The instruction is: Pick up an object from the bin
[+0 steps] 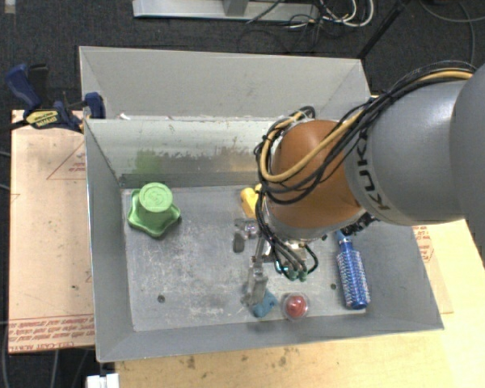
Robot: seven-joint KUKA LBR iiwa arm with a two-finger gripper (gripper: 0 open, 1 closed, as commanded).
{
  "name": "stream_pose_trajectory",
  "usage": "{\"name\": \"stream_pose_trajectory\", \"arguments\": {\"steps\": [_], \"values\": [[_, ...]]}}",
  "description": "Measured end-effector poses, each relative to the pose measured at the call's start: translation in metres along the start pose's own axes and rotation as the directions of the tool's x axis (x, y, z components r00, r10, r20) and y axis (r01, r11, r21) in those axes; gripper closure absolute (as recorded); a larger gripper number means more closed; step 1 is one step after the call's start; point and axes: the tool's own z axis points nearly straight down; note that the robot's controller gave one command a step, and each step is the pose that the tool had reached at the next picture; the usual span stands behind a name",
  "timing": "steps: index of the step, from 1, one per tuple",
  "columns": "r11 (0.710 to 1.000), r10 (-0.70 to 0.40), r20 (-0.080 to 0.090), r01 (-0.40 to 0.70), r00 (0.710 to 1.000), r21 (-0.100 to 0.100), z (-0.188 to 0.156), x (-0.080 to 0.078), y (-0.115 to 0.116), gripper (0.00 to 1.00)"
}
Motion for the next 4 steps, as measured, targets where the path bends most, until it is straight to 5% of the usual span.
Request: {"name": "stream_pose_trajectory", "arguments": {"steps": [1,2,3,4], "values": [[0.967,0.257,0.013,-0.257,0.966,-0.004,-0.045,-0.065,-0.013,0.00],[0.982,0.187,0.008,-0.187,0.982,-0.006,-0.012,-0.082,0.097,0.00],[0.961,0.278,0.007,-0.278,0.961,-0.004,0.071,-0.135,0.128,0.00],[0.960,0.278,0.019,-0.278,0.960,-0.010,0.062,-0.139,0.128,1.00]]}}
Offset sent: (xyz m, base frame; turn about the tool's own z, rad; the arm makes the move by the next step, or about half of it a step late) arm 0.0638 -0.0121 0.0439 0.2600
